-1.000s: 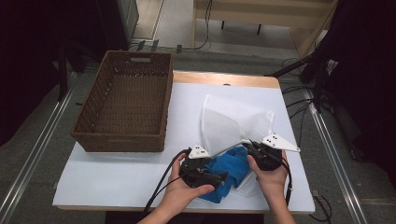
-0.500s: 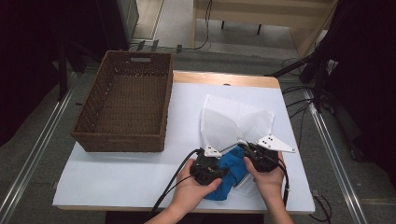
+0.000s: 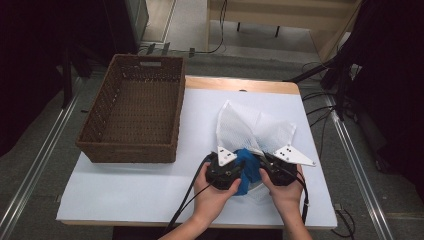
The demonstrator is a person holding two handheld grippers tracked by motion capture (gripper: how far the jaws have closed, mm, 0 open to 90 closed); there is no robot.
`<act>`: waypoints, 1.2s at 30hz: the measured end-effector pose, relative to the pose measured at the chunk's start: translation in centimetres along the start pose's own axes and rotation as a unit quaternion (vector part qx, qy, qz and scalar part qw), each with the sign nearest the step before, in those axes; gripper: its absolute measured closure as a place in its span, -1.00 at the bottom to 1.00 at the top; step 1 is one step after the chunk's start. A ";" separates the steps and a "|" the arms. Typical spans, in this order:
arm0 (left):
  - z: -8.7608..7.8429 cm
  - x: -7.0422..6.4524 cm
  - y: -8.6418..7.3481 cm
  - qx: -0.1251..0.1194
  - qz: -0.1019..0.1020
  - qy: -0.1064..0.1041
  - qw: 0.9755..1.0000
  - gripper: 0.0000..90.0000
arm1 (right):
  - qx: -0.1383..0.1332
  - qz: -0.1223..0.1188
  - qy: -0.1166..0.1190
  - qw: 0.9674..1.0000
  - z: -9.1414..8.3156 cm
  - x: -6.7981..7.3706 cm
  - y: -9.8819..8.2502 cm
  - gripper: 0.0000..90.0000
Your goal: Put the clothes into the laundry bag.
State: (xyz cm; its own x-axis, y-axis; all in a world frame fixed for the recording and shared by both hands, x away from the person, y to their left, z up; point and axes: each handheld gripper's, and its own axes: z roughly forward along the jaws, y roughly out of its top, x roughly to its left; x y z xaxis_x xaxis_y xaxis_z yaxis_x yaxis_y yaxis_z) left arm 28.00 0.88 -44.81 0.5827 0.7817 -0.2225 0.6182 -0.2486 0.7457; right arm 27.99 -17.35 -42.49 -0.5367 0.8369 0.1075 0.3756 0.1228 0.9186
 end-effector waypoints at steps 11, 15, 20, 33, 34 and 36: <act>-3.3 1.6 -0.7 -0.021 0.021 -0.047 0.998 -0.04 | 0.002 0.014 -0.004 1.000 -0.1 -1.2 -0.3 1.00; -3.5 3.1 -0.7 -0.013 -0.008 -0.037 0.999 -0.24 | 0.001 0.012 -0.004 1.000 -0.1 -1.1 -0.3 1.00; -2.0 4.8 -0.8 0.024 -0.045 -0.033 0.998 -0.41 | 0.001 0.009 -0.003 1.000 0.0 -0.9 -0.3 1.00; -1.5 4.2 -0.7 0.066 -0.013 -0.024 0.997 0.64 | 0.003 0.011 0.000 1.000 0.0 -1.0 -0.3 1.00; -1.9 4.1 -0.6 0.060 -0.013 -0.030 0.998 0.70 | 0.003 0.010 0.000 1.000 0.0 -1.0 -0.3 1.00; -3.1 3.5 -0.2 0.033 0.000 -0.040 0.999 0.75 | 0.003 0.012 -0.001 1.000 0.0 -1.0 -0.3 1.00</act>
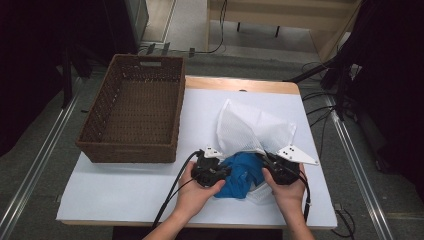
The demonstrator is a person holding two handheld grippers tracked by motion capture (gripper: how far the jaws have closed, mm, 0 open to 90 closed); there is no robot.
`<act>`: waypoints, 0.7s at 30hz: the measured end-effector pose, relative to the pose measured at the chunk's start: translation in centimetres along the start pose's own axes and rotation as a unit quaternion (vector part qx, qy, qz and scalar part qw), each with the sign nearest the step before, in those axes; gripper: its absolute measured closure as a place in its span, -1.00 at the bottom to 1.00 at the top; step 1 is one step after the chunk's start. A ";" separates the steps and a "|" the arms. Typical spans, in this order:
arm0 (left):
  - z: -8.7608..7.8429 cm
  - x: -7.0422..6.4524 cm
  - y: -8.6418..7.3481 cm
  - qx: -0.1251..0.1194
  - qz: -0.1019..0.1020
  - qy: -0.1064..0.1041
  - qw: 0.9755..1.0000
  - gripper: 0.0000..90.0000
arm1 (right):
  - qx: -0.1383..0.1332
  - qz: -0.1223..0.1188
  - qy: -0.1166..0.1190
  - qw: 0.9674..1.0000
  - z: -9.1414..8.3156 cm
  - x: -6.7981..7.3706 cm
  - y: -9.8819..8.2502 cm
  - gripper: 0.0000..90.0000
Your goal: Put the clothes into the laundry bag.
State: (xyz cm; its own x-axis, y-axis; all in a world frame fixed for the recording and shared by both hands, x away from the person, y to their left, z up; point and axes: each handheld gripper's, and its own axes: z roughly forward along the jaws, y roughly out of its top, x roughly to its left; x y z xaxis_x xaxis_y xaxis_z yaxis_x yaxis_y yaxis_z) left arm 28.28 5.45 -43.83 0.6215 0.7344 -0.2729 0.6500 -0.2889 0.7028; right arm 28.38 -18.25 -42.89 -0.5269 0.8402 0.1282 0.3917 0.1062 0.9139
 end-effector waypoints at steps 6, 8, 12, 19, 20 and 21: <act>-1.1 -0.8 0.5 -0.034 0.012 -0.058 0.998 0.78 | -0.001 -0.001 0.001 1.000 0.1 0.1 0.0 1.00; -0.9 -1.1 0.8 -0.032 0.023 -0.083 0.996 0.78 | -0.001 -0.001 0.004 1.000 0.1 0.3 0.1 1.00; 0.3 -2.1 1.3 -0.010 0.049 -0.079 0.996 0.68 | -0.001 -0.001 0.005 1.000 0.2 0.5 0.1 1.00; 2.7 -3.0 1.0 0.027 0.071 -0.045 0.996 0.15 | 0.001 -0.003 0.008 1.000 0.1 0.4 0.0 1.00; 2.4 -3.2 0.8 0.012 0.076 -0.050 0.996 0.06 | 0.000 -0.002 0.008 1.000 0.0 0.4 0.0 1.00; 2.0 -3.4 0.7 -0.006 0.083 -0.055 0.995 -0.05 | 0.000 0.000 0.008 1.000 0.0 0.2 0.0 1.00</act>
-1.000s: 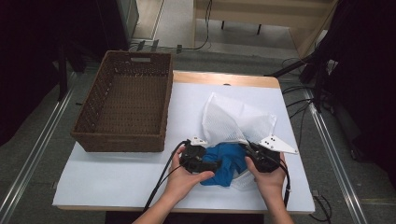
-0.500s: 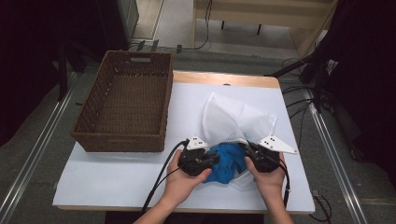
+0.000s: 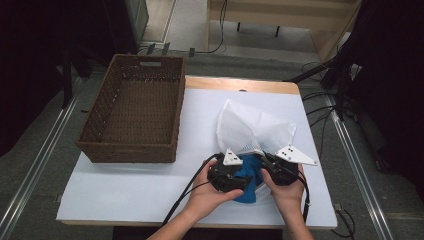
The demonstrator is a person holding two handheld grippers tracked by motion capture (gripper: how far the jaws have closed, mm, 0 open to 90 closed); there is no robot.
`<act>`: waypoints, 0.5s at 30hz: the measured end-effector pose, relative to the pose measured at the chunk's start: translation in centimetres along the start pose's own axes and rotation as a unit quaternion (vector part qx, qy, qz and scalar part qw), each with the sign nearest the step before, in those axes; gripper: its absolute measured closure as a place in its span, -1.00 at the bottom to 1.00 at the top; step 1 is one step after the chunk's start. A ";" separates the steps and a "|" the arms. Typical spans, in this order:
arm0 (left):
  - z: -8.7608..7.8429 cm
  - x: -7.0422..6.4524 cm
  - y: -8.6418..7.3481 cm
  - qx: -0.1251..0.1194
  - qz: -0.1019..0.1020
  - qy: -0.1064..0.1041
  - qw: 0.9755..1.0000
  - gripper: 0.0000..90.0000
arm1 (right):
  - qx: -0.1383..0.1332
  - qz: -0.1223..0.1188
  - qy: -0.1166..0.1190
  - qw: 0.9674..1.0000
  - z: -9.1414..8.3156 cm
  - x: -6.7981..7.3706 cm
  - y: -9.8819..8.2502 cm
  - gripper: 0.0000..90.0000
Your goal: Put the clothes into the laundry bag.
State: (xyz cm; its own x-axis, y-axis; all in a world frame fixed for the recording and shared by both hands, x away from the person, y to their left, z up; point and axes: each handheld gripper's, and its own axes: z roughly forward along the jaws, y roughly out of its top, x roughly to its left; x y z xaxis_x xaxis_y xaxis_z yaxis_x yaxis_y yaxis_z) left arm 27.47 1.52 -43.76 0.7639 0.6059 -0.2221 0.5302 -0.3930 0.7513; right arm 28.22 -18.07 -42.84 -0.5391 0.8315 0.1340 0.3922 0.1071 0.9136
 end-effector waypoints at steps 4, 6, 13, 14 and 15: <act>-1.3 0.7 -0.3 -0.007 -0.017 0.030 0.999 -0.32 | -0.001 0.003 -0.002 1.000 -0.1 -0.4 0.0 1.00; -1.5 1.0 -0.4 -0.006 -0.023 0.036 0.999 -0.41 | -0.003 0.004 -0.002 1.000 -0.1 -0.5 0.0 1.00; -1.0 2.5 -1.3 0.031 -0.060 0.030 0.997 -0.59 | 0.000 0.003 -0.001 1.000 0.0 -0.3 -0.1 1.00; -0.5 2.3 -1.4 0.043 -0.057 0.027 0.997 -0.59 | 0.000 0.003 -0.001 1.000 0.0 -0.3 -0.1 1.00; -0.3 2.2 -1.4 0.052 -0.054 0.029 0.997 -0.49 | 0.002 0.002 0.001 1.000 0.1 -0.1 -0.1 1.00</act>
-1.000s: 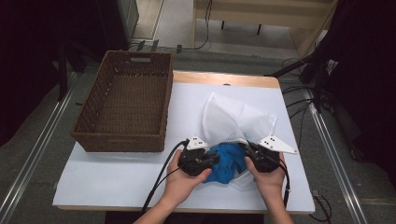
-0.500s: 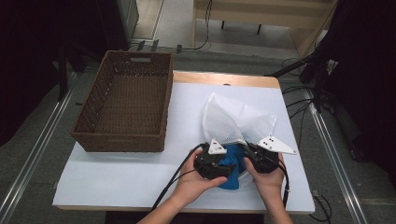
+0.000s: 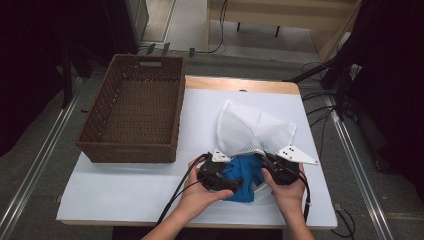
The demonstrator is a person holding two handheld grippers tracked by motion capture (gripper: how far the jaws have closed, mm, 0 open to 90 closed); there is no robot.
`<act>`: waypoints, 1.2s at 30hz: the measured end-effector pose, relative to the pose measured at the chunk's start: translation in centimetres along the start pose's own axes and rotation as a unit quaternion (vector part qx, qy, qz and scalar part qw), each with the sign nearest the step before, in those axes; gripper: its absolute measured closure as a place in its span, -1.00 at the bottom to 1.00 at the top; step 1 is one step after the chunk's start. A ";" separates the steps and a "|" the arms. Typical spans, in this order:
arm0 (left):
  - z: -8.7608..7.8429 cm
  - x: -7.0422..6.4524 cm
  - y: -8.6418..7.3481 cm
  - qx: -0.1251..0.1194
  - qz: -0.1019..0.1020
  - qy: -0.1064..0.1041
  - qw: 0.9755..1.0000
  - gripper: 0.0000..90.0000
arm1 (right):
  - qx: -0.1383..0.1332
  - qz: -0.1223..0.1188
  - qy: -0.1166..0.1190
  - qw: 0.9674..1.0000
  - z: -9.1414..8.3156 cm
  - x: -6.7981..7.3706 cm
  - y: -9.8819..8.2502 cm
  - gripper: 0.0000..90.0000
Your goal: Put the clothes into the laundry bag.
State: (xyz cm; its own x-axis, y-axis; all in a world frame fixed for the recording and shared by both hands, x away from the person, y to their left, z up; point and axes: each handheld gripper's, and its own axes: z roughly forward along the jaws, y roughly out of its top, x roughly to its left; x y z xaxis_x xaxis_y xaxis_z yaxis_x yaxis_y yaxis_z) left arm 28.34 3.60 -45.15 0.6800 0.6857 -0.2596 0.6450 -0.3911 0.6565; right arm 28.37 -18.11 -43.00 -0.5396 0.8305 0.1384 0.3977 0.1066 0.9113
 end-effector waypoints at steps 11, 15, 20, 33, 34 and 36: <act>0.3 -2.1 1.7 -0.013 0.011 -0.012 1.000 0.59 | -0.025 -0.008 0.004 1.000 -0.5 0.3 0.2 1.00; 0.7 -2.6 3.7 -0.058 0.006 -0.019 0.998 0.63 | -0.046 -0.012 0.001 0.999 -1.3 0.4 0.7 1.00; 1.2 -2.3 4.7 -0.120 -0.007 0.029 0.992 0.66 | -0.073 -0.012 -0.010 0.997 -2.1 0.1 1.0 1.00; 2.9 -0.2 3.4 -0.061 -0.007 0.004 0.998 -0.18 | -0.050 -0.001 -0.015 0.999 -1.4 -0.9 0.1 1.00; 2.3 -0.4 3.3 -0.060 0.002 -0.002 0.998 -0.18 | -0.050 -0.001 -0.015 0.999 -1.4 -0.9 0.1 1.00; 1.4 -0.8 3.0 -0.067 0.008 -0.015 0.998 -0.36 | -0.051 0.001 -0.012 0.999 -1.3 -1.0 0.1 1.00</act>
State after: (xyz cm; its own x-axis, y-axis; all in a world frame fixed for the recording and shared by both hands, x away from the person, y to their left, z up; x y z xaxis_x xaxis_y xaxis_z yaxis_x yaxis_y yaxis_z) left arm 30.21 1.02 -43.97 0.7015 0.6603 -0.2684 0.5831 -0.3151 0.7488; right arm 27.98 -19.60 -42.52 -0.5201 0.8439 0.1316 0.3208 0.0502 0.9458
